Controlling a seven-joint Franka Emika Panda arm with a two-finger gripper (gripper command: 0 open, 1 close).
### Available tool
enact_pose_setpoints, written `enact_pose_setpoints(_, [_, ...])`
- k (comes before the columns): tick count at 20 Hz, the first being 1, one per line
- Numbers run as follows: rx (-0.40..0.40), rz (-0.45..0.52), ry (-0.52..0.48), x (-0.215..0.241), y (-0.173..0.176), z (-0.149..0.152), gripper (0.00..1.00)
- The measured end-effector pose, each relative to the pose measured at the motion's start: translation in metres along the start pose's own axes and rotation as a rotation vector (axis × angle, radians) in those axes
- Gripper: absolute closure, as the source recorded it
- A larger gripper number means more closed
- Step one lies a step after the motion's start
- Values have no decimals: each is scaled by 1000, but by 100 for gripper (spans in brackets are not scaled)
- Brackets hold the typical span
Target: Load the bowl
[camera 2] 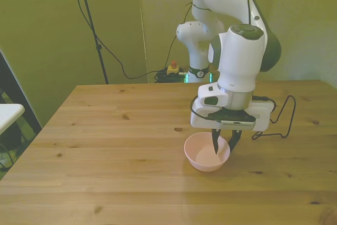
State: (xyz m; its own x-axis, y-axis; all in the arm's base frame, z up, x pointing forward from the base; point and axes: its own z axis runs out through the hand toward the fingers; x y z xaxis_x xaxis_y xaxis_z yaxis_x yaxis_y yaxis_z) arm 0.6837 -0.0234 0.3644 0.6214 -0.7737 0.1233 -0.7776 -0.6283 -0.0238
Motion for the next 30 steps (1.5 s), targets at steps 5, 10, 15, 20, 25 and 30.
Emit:
enact_pose_setpoints(5, [17, 9, -6, 4, 2, -6, 100])
enact_pose_setpoints(10, [104, 3, -40, 12, 15, -44, 100])
enact_pose_setpoints(15, [176, -45, -90, -9, 38, -88, 100])
enact_pose_setpoints(20, [227, -133, -135, -99, 37, -123, 100])
enact_pose_setpoints(25, [303, -158, -166, -110, 33, -112, 100])
enact_pose_setpoints(30, [449, -184, -231, -127, 40, -108, 100])
